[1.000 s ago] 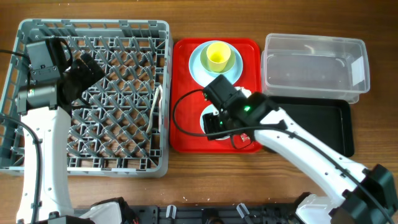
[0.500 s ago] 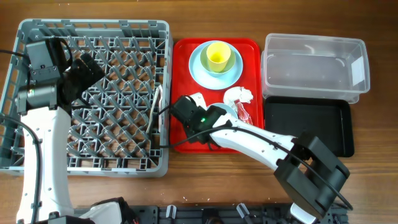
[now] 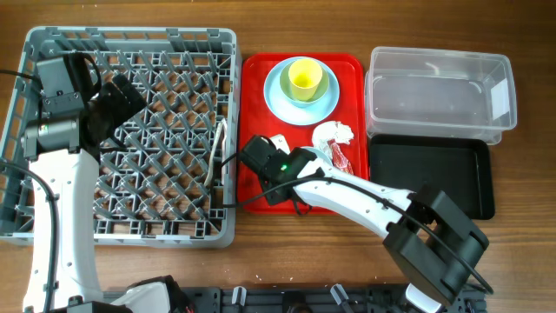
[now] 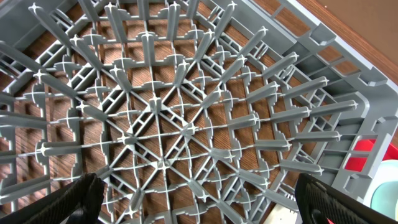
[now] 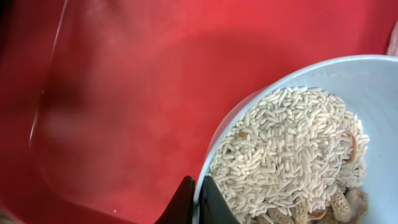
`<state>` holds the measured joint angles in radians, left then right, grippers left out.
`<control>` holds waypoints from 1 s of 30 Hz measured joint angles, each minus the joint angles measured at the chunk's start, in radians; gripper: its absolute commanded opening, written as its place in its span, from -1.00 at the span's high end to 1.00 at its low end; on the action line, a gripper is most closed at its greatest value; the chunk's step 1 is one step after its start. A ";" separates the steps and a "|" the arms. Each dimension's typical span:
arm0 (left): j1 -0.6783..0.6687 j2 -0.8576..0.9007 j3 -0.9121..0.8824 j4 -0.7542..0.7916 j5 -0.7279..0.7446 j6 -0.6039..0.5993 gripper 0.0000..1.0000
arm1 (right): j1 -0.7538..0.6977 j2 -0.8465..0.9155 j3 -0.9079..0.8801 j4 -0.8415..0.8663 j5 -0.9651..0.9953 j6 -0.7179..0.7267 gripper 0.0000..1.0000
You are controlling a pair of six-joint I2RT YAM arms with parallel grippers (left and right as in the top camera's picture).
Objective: Sort waste into correct bins and load items into the dishwasher rack
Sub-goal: 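Grasp the light-blue rice bowl rim with the right gripper, then tip the rice bowl over the black tray with the right gripper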
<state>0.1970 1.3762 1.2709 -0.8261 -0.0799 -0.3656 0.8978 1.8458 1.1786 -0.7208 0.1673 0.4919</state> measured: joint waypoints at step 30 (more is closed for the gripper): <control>0.000 0.000 0.000 0.000 0.000 0.000 -1.00 | -1.410 -0.472 -0.276 -0.310 -1.282 -0.875 0.91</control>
<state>0.1970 1.3762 1.2709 -0.8261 -0.0799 -0.3656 -0.5121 1.3735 0.9024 -1.0309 -1.1145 -0.3832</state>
